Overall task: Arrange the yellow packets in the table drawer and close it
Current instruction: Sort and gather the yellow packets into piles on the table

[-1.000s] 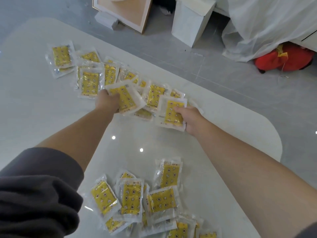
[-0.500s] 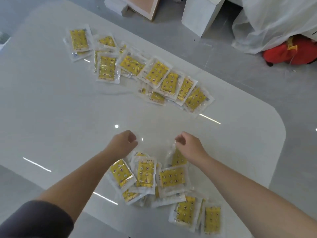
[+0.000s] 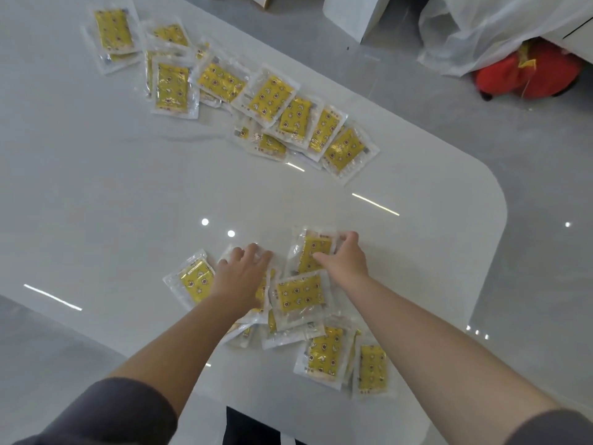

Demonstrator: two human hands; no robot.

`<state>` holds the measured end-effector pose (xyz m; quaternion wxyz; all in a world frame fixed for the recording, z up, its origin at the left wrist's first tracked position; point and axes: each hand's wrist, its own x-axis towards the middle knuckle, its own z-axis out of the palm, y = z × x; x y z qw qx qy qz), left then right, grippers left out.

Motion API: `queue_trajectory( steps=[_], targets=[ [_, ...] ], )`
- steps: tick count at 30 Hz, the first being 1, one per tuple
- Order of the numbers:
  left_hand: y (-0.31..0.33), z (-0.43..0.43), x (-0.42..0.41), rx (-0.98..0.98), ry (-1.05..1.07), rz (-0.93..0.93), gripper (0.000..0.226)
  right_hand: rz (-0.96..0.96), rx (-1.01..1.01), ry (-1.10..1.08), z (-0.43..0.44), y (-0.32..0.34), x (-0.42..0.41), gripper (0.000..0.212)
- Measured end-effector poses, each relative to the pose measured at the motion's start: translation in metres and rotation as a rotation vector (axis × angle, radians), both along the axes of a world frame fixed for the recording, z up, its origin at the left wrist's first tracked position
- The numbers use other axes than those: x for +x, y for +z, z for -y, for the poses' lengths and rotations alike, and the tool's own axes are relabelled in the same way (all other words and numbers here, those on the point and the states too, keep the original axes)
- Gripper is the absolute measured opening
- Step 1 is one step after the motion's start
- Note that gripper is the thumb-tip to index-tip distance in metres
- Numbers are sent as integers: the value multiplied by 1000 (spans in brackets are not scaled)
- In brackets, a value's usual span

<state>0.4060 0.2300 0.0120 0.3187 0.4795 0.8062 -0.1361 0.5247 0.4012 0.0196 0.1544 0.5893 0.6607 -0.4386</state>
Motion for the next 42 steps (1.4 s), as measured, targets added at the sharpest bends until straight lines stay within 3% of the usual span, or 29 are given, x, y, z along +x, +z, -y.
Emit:
queue_trajectory(
  steps=[2,5,11,13,16,22,25,34,42],
  targets=[
    [-4,-1,0,23,-44,-46,97,25,-17,-45,0,-3,-3,59],
    [-9,-5,-5,62,-41,-15,90,32,-101,-3,-1,-10,-2,25],
    [-6,-17,-21,118,131,210,76,27,-58,92,-1,-17,-2,24],
    [-1,-20,-30,93,194,258,58,-7,-41,92,-5,-17,-3,21],
    [12,-23,-43,19,89,289,27,-77,-62,69,-13,-14,-3,9],
    [26,-40,-28,53,75,506,42,-157,7,-38,-25,-12,1,6],
    [17,-46,0,64,80,550,38,-166,98,-128,-31,-13,11,5],
    [-9,-57,53,108,-66,194,27,-186,106,-157,-45,-16,35,3],
    [0,-69,51,104,14,266,11,-231,71,-225,-53,-11,37,5]
  ],
)
